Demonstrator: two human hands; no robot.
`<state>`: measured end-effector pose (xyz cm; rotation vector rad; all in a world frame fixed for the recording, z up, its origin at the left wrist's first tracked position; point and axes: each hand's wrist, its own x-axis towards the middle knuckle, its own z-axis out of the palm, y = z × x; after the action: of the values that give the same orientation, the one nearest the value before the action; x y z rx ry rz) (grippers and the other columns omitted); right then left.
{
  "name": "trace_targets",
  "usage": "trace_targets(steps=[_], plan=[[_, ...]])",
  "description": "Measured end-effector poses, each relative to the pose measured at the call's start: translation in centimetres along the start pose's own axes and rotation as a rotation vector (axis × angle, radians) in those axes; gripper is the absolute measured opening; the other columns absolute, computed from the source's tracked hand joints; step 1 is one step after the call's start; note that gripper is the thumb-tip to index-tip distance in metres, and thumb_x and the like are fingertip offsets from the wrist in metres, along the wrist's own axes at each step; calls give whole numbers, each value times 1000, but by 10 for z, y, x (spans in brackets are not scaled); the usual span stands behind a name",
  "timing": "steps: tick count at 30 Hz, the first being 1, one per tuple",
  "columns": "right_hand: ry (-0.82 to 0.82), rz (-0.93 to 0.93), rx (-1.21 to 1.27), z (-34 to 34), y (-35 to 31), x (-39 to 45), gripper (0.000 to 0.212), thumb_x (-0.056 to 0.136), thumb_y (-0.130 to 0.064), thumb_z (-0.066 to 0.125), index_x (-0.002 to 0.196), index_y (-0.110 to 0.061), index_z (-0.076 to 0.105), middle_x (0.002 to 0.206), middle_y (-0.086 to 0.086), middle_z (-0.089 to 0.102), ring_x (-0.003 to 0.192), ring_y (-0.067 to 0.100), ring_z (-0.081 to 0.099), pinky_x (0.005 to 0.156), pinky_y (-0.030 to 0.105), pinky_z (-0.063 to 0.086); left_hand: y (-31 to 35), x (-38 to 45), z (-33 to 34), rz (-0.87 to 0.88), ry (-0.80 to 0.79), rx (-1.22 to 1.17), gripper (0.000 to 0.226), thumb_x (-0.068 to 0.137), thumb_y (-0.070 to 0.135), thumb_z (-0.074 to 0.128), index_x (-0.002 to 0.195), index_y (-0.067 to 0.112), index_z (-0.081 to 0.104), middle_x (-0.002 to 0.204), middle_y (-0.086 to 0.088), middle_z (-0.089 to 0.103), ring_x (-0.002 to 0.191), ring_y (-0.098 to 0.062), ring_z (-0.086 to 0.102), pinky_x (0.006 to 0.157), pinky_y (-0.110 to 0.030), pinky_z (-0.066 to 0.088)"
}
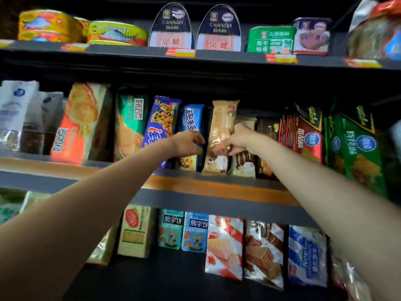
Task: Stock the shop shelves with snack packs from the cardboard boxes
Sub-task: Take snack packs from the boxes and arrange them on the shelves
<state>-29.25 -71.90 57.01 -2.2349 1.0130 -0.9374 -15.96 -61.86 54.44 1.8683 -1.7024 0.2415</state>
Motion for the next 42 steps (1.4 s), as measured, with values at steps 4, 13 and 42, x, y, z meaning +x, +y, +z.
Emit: trace_targets(steps=[4,13,42], plan=[[10,35,-54,11,14,25,62,90,-1,58,143,-7,26,140,11,39,99,22,59,43,15,49,3,25,9,65,-115,52,39,91,11,53,129,8,51,134,-10,49,120,-23,47,92,-24,38],[267,-186,-744,19,12,60,86,79,-1,70,145,-14,16,142,16,18,116,32,44,76,33,46,-13,71,22,94,-438,201,46,91,15,54,136,16,44,142,-4,40,128,-21,39,102,-28,35],[-143,272,-558,-27,18,1,59,87,-33,63,130,-6,34,103,12,50,80,21,56,64,25,51,6,37,20,77,-341,56,36,92,15,53,127,20,53,138,-4,44,123,-20,43,96,-27,37]])
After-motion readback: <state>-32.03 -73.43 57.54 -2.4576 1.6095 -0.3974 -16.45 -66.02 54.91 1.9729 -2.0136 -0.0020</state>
